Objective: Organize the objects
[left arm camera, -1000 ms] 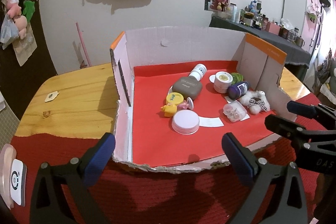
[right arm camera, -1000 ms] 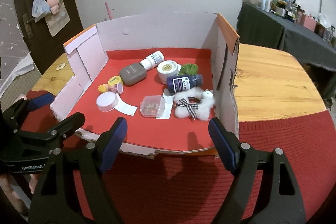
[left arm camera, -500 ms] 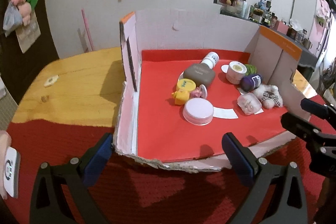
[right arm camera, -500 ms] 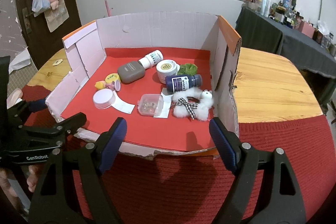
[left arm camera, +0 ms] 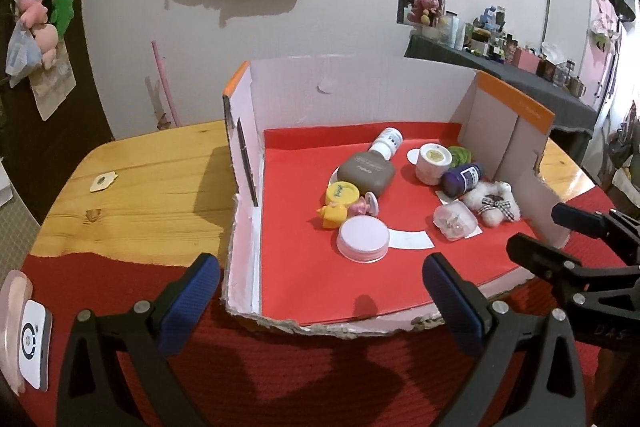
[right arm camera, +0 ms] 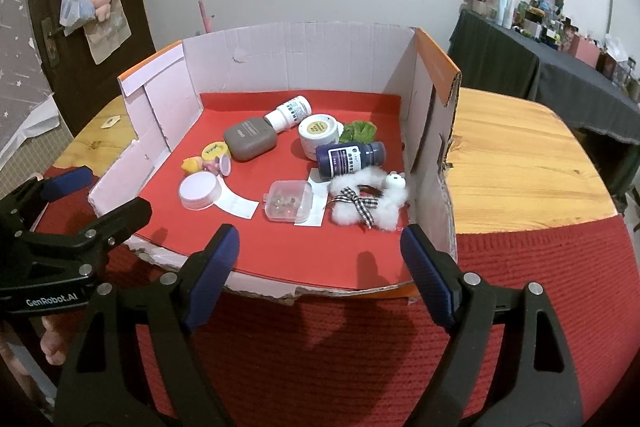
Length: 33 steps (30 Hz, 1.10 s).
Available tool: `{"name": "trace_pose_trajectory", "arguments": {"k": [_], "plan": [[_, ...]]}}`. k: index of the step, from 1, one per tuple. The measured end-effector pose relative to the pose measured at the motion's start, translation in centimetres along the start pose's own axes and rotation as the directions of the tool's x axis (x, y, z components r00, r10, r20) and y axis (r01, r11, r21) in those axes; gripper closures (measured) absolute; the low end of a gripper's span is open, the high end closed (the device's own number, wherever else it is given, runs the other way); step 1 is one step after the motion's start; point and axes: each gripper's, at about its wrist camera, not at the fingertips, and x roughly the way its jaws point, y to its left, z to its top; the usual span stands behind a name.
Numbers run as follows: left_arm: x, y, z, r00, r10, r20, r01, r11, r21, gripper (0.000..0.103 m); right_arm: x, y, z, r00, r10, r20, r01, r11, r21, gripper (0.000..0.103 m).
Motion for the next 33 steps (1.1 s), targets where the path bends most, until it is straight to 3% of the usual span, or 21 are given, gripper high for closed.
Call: {"name": "trace_pose_trajectory", "arguments": {"k": [20, 24, 30, 33], "plan": [[0.2, -0.1, -0.1, 1.0, 0.009, -0.007, -0.009, 1.0, -0.003, 0.0, -0.2, -0.1, 0.0, 1.0, 0.001, 0.002, -0.001, 1.0, 0.003, 0.02], [0.2, 0.1, -0.1, 1.0, 0.007, -0.006, -0.007, 1.0, -0.009, 0.0, -0.4, 0.0, 0.0, 1.0, 0.0, 0.004, 0.0, 1.0, -0.003, 0.011], [0.2, 0.3, -0.2, 1.0, 0.01, -0.006, -0.011, 1.0, -0.014, 0.0, -0.7, -0.1, -0.2, 1.0, -0.004, 0.009, 0.004, 1.0, 0.004, 0.011], [0.2, 0.3, -0.2, 1.0, 0.009, -0.006, -0.01, 1.0, -0.014, 0.0, -1.0, -0.1, -0.2, 1.0, -0.007, 0.011, 0.007, 1.0, 0.001, 0.005]]}}
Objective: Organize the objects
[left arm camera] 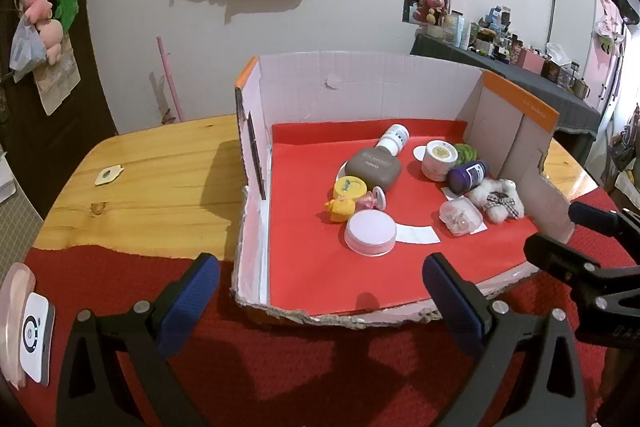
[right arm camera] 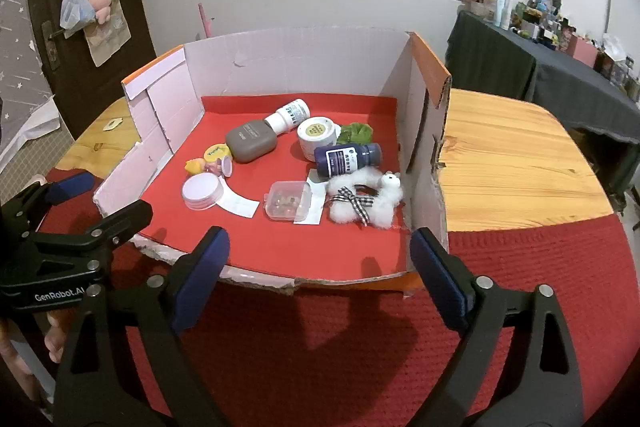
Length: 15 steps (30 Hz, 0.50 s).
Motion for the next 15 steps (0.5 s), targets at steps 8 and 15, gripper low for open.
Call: {"name": "trace_pose_trajectory", "arguments": {"k": [8, 15], "plan": [[-0.7, 0.0, -0.5, 1.0, -0.009, 0.004, 0.009, 1.0, 0.001, 0.0, -1.4, 0.1, -0.3, 1.0, 0.005, 0.019, -0.005, 1.0, 0.003, 0.003], [-1.8, -0.4, -2.4, 0.999, -0.037, -0.019, 0.037, 0.999, -0.003, 0.0, -2.9, 0.5, -1.4, 0.999, 0.018, 0.03, -0.018, 1.0, 0.003, 0.0]]}}
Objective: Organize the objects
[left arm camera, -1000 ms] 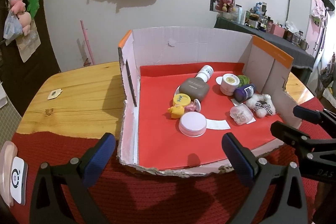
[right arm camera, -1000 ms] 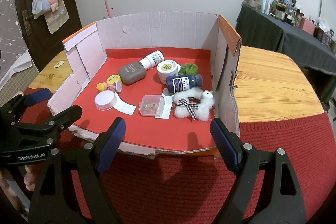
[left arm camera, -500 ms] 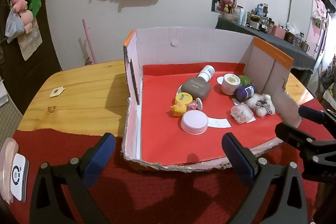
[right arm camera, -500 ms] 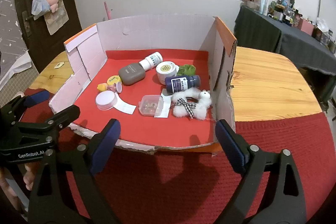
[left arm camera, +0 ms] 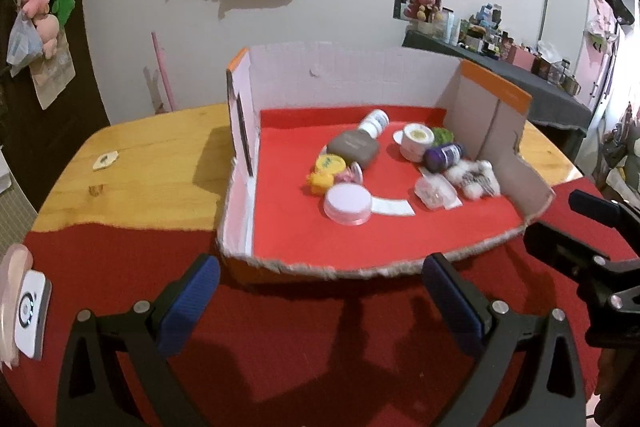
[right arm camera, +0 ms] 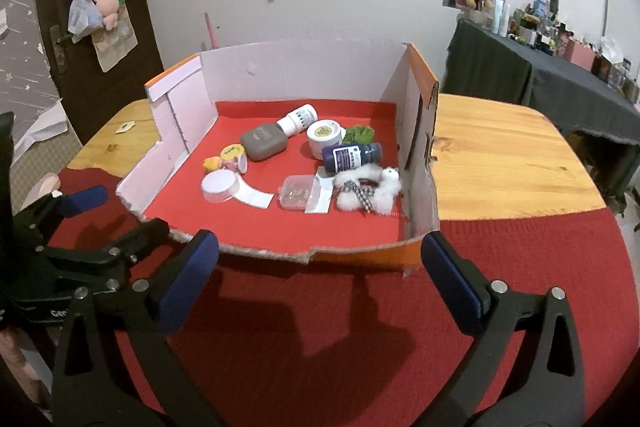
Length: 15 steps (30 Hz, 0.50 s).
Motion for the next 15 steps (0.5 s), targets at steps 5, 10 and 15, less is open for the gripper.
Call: {"name": "trace_pose_trajectory", "arguments": {"k": [5, 10, 15], "plan": [[-0.4, 0.0, -1.2, 1.0, -0.011, -0.023, 0.011, 1.0, -0.019, 0.0, -0.8, 0.2, -1.4, 1.0, 0.006, -0.002, -0.006, 1.0, 0.011, 0.0], [-0.4, 0.0, -2.5, 0.999, -0.014, -0.047, 0.013, 0.999, -0.03, 0.0, -0.5, 0.0, -2.8, 1.0, 0.001, -0.026, 0.0, 1.0, 0.024, 0.0], [0.2, 0.0, -3.4, 0.997, -0.002, -0.077, 0.0, 1.0, -0.031, 0.0, 0.4, -0.4, -4.0, 0.998, 0.002, -0.056, 0.0, 0.999, 0.043, 0.0]]}}
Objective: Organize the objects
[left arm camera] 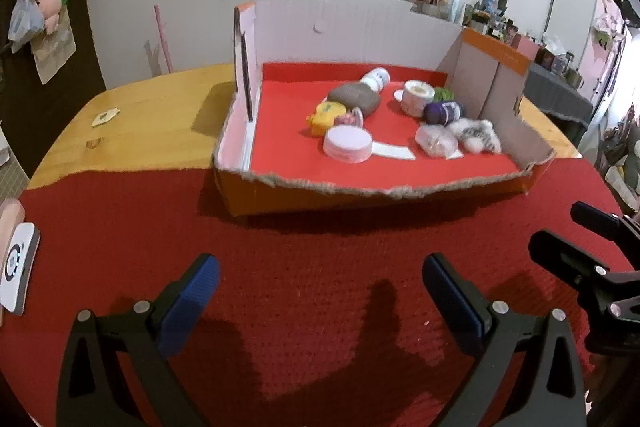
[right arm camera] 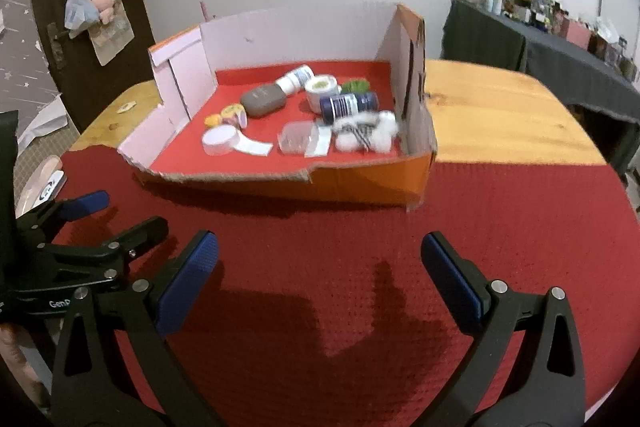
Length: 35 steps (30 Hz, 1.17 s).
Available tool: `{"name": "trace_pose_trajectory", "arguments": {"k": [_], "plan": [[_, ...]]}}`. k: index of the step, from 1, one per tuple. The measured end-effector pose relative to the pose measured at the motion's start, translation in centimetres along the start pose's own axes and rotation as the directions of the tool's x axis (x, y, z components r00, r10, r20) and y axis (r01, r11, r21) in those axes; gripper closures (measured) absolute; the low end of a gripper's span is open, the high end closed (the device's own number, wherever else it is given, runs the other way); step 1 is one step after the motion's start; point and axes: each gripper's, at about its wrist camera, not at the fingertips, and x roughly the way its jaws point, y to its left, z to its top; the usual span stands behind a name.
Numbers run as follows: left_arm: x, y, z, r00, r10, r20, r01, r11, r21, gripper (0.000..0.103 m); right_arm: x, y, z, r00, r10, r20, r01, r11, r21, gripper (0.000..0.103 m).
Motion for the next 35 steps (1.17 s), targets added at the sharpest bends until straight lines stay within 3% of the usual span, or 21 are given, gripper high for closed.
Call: {"name": "trace_pose_trajectory", "arguments": {"k": [17, 35], "plan": [[1.1, -0.2, -0.9, 0.994, 0.009, -0.113, -0.009, 1.0, 0.005, 0.0, 2.1, -1.3, -1.6, 0.998, -0.022, -0.058, 0.025, 0.999, 0.044, 0.0], [1.1, 0.0, -0.9, 0.994, 0.007, -0.113, -0.006, 1.0, 0.004, 0.0, 2.4, -1.2, -1.8, 0.997, -0.04, -0.066, 0.042, 0.999, 0.034, 0.0]]}}
